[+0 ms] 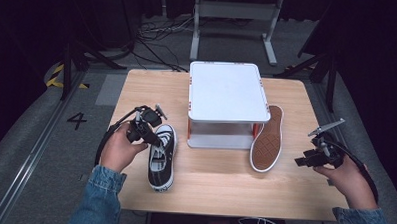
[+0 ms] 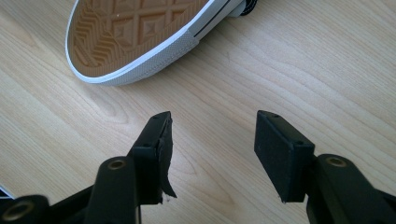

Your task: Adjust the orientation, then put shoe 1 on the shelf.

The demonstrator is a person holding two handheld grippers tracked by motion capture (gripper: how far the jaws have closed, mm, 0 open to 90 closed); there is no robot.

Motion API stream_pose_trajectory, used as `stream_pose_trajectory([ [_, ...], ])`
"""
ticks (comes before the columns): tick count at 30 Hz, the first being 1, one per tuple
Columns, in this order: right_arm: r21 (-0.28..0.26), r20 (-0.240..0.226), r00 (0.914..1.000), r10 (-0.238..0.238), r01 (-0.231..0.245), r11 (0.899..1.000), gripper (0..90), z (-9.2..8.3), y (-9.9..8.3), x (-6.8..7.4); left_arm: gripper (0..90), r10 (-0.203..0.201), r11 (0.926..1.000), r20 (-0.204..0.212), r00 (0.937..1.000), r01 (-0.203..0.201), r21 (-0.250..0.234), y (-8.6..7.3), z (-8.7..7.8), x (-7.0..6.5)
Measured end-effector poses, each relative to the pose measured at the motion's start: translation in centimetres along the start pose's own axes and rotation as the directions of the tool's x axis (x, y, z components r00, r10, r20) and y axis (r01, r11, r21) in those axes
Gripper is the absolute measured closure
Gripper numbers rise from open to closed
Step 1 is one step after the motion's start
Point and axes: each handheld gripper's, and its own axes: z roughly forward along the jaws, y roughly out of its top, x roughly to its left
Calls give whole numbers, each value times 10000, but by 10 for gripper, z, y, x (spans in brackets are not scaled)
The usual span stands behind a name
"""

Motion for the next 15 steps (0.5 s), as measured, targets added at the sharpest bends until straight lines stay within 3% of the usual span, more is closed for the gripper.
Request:
stream_pose_trajectory([
  [9, -11, 12, 9999, -104, 104, 9999, 475, 0, 2, 2, 787, -20, 9996, -971, 9953, -7, -270, 17, -49, -6],
  [12, -9, 1, 9999, -147, 147, 9999, 475, 0, 2, 1, 786, 49, 9994, -1001, 9950, -84, -345, 21, -57, -7],
  [15, 9, 11, 9999, -144, 144, 9999, 476, 0, 1, -1, 786, 416, 9985, -975, 9944, -448, -315, 30, -67, -9],
])
